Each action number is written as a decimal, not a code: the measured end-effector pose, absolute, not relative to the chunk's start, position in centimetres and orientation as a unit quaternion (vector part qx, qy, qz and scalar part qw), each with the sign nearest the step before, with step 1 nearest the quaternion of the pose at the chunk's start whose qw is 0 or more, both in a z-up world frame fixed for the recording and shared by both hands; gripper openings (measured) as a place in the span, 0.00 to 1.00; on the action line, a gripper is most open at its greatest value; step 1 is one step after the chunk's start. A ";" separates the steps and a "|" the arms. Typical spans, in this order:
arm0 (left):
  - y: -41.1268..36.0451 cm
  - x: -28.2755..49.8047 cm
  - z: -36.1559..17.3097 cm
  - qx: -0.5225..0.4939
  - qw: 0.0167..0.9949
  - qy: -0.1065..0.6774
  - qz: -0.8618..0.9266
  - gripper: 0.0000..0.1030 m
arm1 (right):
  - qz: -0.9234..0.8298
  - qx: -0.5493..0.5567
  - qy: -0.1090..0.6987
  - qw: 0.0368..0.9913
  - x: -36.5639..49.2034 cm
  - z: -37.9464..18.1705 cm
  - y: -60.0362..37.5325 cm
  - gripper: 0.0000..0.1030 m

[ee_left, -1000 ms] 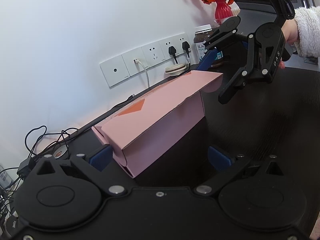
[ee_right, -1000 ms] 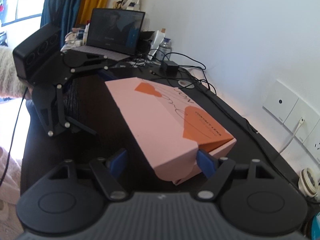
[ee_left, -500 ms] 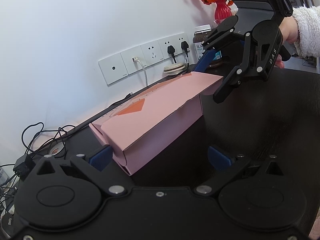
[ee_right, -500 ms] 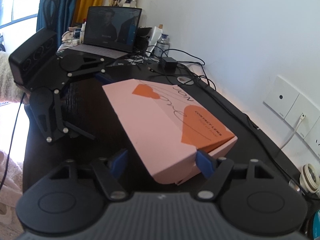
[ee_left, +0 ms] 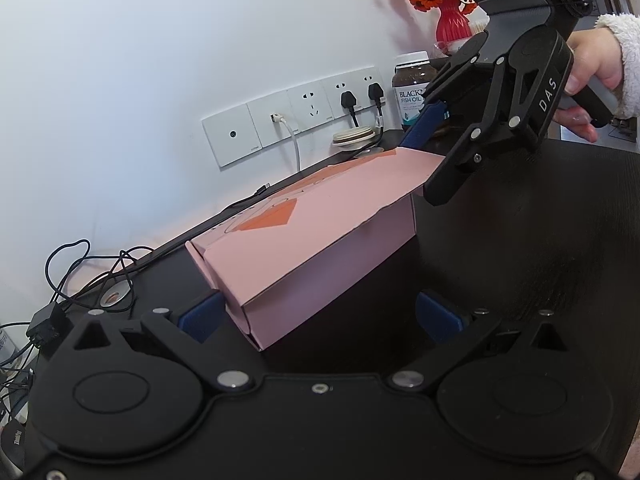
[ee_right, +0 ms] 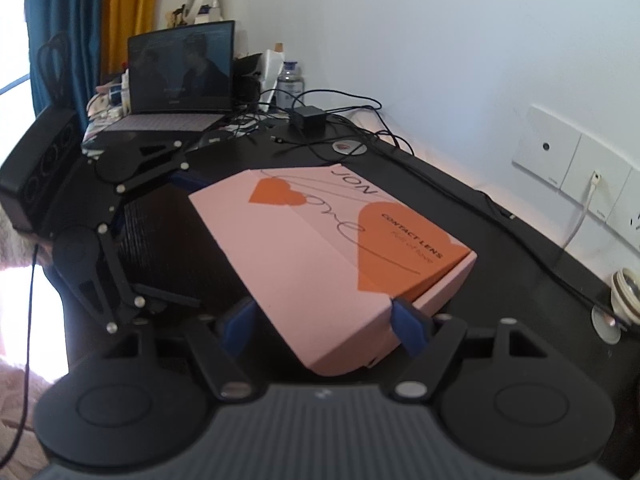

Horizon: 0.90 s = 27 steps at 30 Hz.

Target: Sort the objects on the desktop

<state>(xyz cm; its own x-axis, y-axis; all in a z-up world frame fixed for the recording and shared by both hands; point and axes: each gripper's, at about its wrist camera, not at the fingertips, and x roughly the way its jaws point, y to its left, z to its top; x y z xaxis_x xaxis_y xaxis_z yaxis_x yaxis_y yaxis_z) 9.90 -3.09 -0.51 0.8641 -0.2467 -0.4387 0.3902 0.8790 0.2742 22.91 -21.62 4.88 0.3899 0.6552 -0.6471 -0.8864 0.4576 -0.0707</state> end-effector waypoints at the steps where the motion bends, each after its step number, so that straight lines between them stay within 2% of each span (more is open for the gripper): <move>1: -3.0 9.9 -0.5 0.178 0.949 0.200 -0.168 1.00 | 0.476 -0.204 0.281 0.808 22.9 4.9 -21.6 0.71; 10: -2.4 10.6 -0.2 0.163 0.951 0.208 -0.163 1.00 | 0.467 -0.154 0.322 0.809 23.3 4.7 -21.2 0.71; 27: -2.7 10.8 -0.5 0.172 0.947 0.220 -0.159 1.00 | 0.464 -0.161 0.308 0.815 22.7 4.2 -21.0 0.72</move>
<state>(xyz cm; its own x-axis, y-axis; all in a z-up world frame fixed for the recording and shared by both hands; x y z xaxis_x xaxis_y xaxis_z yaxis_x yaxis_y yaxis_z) 10.84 -2.73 -0.52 0.8529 -0.2247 -0.4713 0.3762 0.8903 0.2565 22.68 -20.96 4.25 0.3793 0.6570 -0.6516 -0.8553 0.5176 0.0240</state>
